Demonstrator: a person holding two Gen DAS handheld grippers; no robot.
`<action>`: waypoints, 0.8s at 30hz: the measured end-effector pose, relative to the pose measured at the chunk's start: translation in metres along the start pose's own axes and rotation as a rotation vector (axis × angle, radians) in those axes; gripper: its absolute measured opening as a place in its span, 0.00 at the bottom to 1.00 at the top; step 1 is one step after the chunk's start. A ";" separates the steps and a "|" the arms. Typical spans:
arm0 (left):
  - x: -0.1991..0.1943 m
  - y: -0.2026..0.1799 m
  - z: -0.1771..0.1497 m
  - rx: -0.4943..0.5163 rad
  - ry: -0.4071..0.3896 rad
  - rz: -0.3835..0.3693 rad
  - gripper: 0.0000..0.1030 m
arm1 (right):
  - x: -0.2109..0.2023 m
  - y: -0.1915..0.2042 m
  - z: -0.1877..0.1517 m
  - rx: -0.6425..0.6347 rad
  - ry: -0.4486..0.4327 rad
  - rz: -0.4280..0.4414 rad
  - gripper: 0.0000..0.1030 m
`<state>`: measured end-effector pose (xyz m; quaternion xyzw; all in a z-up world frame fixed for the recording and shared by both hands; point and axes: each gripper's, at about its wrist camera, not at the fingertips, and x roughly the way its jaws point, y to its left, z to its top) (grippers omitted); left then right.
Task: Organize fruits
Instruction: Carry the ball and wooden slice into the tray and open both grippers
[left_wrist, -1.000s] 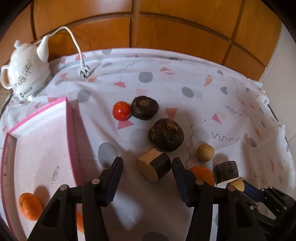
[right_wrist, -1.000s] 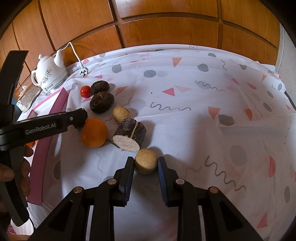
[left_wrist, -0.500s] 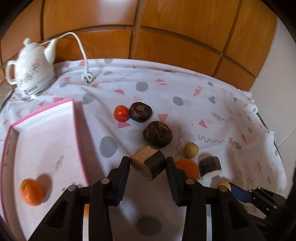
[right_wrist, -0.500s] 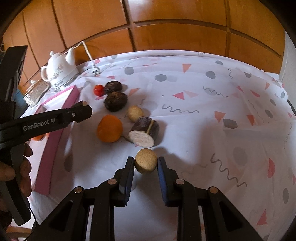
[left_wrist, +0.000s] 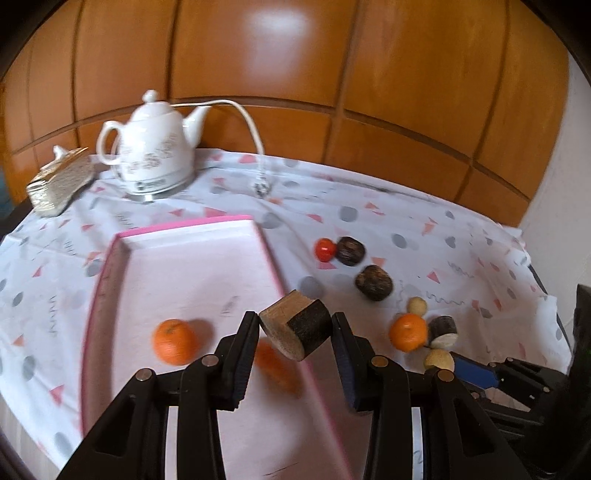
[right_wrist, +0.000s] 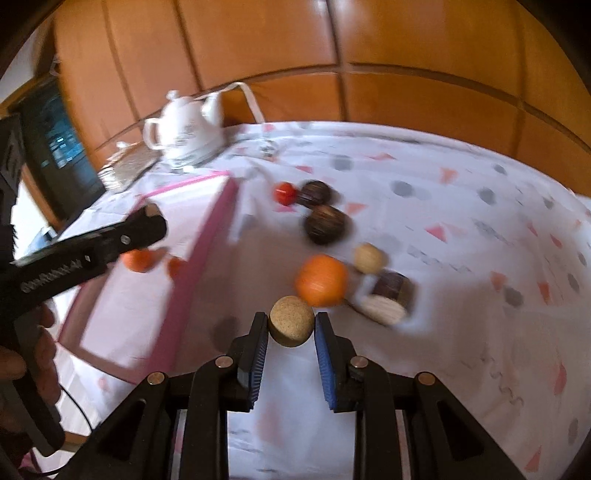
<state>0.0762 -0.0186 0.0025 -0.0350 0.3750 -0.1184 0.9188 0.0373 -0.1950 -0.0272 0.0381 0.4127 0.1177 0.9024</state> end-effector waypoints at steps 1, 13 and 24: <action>-0.002 0.003 -0.001 -0.006 -0.003 0.010 0.39 | 0.000 0.005 0.003 -0.015 -0.002 0.013 0.25; -0.021 0.064 -0.023 -0.130 -0.011 0.150 0.39 | 0.019 0.085 0.031 -0.200 0.011 0.149 0.25; -0.021 0.092 -0.034 -0.214 0.003 0.219 0.40 | 0.038 0.119 0.041 -0.256 0.029 0.157 0.25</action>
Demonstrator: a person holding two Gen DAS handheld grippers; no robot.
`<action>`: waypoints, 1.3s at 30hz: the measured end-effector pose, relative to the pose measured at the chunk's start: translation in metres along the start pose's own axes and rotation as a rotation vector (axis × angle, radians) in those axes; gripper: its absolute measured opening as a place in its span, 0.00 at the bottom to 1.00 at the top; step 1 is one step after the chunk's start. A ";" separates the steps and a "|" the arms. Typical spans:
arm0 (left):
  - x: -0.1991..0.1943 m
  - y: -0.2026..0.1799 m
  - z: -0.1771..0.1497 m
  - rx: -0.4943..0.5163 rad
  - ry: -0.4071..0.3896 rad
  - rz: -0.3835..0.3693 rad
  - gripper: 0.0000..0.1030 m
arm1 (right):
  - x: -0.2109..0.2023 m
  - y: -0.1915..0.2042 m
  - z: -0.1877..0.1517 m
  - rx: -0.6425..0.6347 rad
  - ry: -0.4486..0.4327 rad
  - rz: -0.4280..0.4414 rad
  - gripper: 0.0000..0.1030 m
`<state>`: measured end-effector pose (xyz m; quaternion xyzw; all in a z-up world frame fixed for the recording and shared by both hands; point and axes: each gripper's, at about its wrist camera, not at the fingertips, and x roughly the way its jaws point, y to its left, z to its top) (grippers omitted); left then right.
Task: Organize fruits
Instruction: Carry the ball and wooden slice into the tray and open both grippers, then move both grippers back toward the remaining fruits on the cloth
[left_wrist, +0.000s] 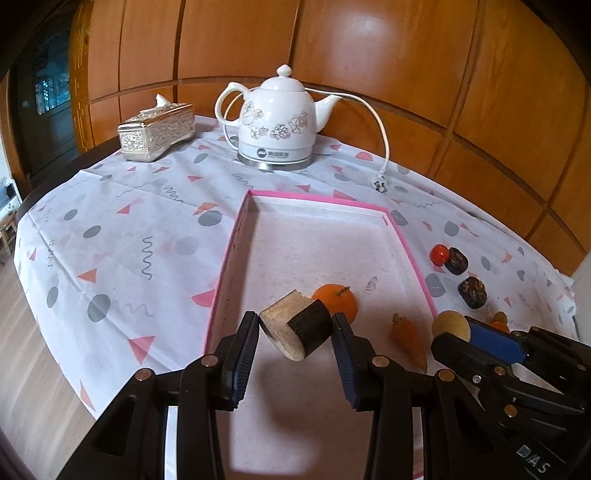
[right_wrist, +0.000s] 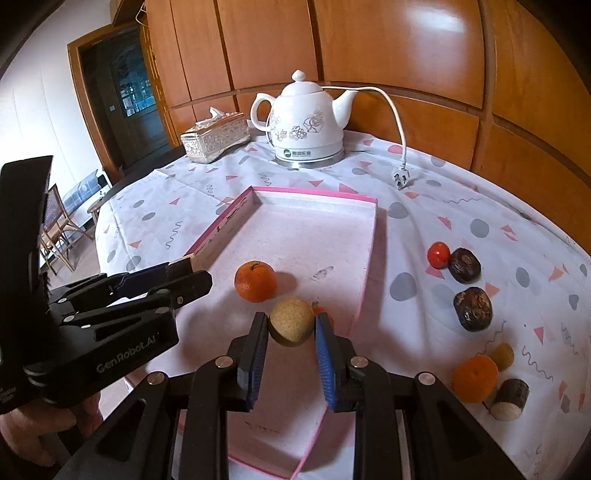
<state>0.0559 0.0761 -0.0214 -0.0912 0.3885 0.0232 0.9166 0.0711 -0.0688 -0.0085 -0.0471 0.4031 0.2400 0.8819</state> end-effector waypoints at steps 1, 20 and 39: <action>0.000 0.000 0.000 0.001 0.002 0.001 0.40 | 0.002 0.000 0.001 0.002 0.002 0.001 0.25; -0.009 -0.001 -0.001 -0.004 -0.028 0.050 0.75 | -0.001 -0.009 -0.014 0.107 0.003 -0.039 0.34; -0.015 -0.037 0.002 0.093 -0.036 -0.041 0.78 | -0.038 -0.075 -0.046 0.306 -0.042 -0.192 0.35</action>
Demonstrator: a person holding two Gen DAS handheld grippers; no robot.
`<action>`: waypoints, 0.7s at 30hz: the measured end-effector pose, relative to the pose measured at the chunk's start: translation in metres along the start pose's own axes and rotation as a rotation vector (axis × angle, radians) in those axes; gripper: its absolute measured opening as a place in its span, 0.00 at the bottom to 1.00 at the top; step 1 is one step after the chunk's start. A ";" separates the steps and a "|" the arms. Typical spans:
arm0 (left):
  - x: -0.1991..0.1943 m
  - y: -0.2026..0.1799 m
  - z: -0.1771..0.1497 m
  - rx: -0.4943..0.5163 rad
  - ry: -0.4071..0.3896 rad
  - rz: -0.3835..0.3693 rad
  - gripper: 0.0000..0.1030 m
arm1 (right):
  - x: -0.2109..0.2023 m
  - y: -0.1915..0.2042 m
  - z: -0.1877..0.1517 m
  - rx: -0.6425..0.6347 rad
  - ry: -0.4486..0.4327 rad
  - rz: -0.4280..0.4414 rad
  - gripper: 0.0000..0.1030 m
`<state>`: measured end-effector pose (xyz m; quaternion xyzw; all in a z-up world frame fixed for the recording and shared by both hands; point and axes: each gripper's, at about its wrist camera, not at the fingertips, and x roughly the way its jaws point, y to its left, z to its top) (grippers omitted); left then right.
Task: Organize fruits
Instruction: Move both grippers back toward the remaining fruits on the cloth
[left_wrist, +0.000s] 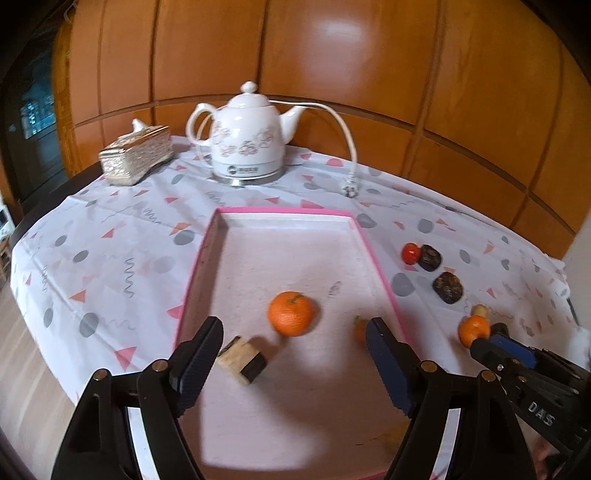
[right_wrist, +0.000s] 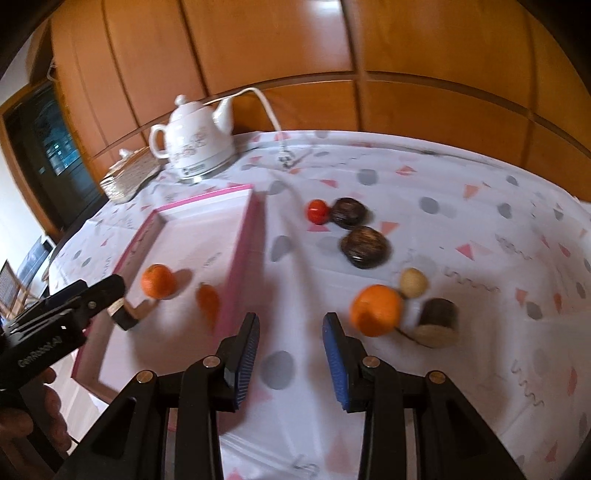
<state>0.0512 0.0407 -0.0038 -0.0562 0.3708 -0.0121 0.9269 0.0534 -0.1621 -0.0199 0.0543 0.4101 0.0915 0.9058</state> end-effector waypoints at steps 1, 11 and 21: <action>0.000 -0.003 0.001 0.009 0.001 -0.007 0.78 | -0.001 -0.004 -0.001 0.009 0.000 -0.008 0.35; 0.008 -0.038 0.016 0.094 0.010 -0.084 0.78 | -0.017 -0.062 -0.023 0.116 -0.001 -0.097 0.35; 0.024 -0.057 0.019 0.150 0.050 -0.129 0.77 | -0.016 -0.094 -0.034 0.189 0.018 -0.134 0.35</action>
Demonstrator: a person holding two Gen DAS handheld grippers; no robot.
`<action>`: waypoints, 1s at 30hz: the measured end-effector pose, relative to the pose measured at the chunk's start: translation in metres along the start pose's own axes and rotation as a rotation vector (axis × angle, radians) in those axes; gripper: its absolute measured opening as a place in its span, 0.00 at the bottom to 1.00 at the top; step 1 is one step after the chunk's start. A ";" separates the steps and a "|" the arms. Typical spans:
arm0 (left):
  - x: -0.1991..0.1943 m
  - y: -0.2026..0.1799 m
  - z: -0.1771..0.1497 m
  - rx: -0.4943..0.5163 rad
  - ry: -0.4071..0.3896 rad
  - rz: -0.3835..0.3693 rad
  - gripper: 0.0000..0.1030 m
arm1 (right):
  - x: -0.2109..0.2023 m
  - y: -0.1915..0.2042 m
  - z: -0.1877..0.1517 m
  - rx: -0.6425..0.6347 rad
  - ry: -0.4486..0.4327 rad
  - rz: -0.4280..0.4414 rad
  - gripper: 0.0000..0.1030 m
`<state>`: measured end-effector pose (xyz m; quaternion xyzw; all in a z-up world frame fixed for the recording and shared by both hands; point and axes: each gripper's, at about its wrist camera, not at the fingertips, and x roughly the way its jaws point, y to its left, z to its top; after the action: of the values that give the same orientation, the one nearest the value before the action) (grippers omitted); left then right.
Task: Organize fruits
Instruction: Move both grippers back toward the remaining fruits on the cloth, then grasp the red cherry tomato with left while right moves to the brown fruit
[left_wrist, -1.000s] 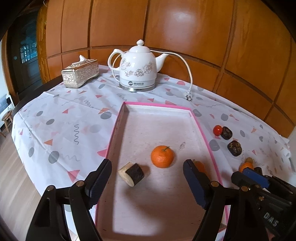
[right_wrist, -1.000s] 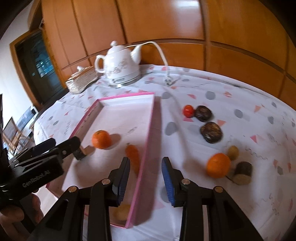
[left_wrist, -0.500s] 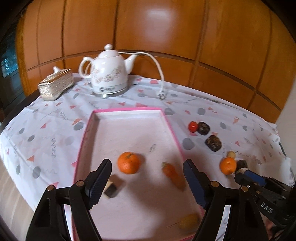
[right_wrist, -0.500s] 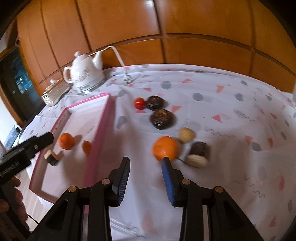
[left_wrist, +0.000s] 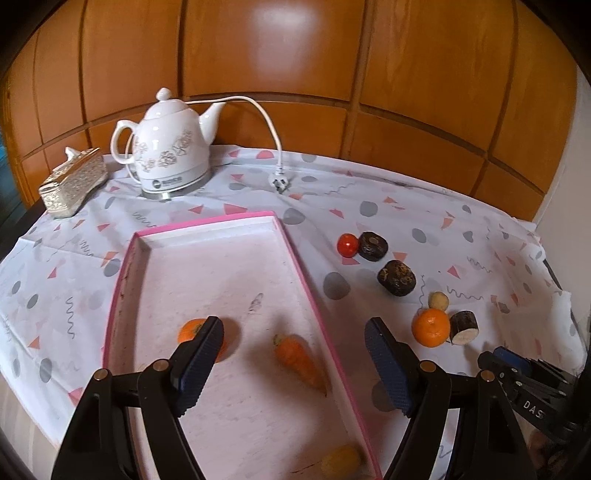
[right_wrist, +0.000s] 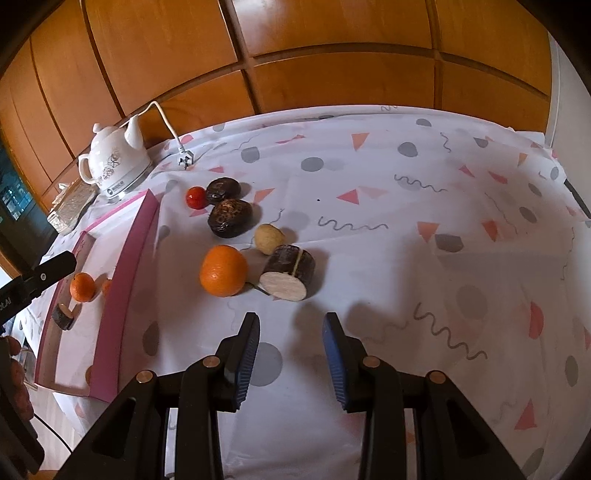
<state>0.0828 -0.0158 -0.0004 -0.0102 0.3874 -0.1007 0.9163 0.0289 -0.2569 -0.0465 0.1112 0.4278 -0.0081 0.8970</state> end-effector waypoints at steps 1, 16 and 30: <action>0.001 -0.002 0.001 0.005 0.002 -0.003 0.77 | 0.000 -0.001 0.001 -0.001 -0.004 -0.002 0.35; 0.041 -0.018 0.041 0.012 0.062 -0.102 0.59 | 0.014 -0.003 0.024 0.030 0.002 0.045 0.35; 0.122 -0.047 0.078 0.073 0.175 -0.102 0.45 | 0.030 -0.004 0.032 0.020 0.014 0.044 0.35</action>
<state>0.2134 -0.0896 -0.0274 0.0123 0.4611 -0.1616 0.8724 0.0714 -0.2650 -0.0508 0.1297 0.4313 0.0082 0.8928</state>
